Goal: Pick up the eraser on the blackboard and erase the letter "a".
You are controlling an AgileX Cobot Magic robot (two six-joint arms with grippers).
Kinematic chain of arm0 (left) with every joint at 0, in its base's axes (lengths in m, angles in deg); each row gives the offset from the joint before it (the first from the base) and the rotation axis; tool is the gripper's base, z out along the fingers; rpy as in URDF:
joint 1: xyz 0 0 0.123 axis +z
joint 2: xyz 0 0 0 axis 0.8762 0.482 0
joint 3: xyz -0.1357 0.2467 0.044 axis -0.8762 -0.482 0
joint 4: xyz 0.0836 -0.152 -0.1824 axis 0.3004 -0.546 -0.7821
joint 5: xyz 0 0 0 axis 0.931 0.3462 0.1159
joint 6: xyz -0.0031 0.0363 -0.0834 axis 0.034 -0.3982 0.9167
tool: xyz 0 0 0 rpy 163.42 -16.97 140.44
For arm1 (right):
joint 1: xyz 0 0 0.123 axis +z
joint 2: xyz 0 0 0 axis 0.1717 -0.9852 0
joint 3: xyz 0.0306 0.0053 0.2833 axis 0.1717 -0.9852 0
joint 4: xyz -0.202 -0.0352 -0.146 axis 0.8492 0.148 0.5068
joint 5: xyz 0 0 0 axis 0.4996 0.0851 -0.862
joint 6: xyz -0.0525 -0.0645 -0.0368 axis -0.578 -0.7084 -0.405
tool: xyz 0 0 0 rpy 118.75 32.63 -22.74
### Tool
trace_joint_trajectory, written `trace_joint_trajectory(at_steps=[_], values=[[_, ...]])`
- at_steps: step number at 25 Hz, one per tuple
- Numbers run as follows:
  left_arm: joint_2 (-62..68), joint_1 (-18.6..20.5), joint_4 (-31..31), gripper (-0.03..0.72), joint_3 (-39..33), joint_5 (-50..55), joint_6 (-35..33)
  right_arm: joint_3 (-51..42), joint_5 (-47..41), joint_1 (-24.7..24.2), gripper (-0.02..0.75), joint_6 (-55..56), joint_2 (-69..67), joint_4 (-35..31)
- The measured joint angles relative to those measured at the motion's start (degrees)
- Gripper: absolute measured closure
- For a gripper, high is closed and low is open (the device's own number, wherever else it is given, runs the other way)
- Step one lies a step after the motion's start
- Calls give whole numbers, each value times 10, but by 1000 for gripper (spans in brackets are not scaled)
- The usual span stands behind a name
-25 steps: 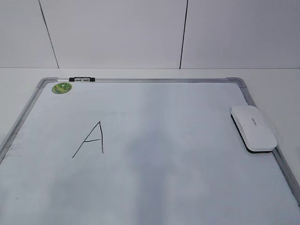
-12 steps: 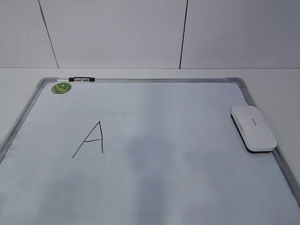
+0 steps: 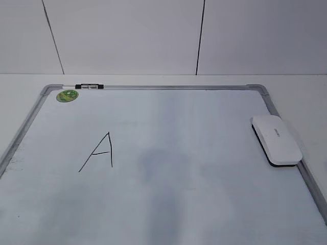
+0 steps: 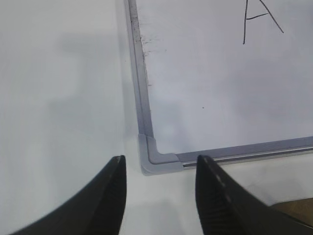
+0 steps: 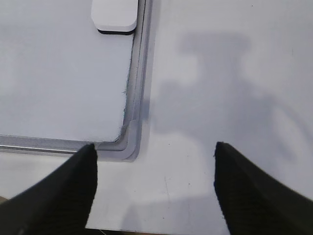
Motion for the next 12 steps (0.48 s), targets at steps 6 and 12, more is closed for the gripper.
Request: trace_joint_trajectory(at_steps=[6,12], values=[[0,0,0,349,0,0,0,-1,1,0,146,0,0,0],[0,0,1,349,0,0,0,-1,1,0,146,0,0,0]])
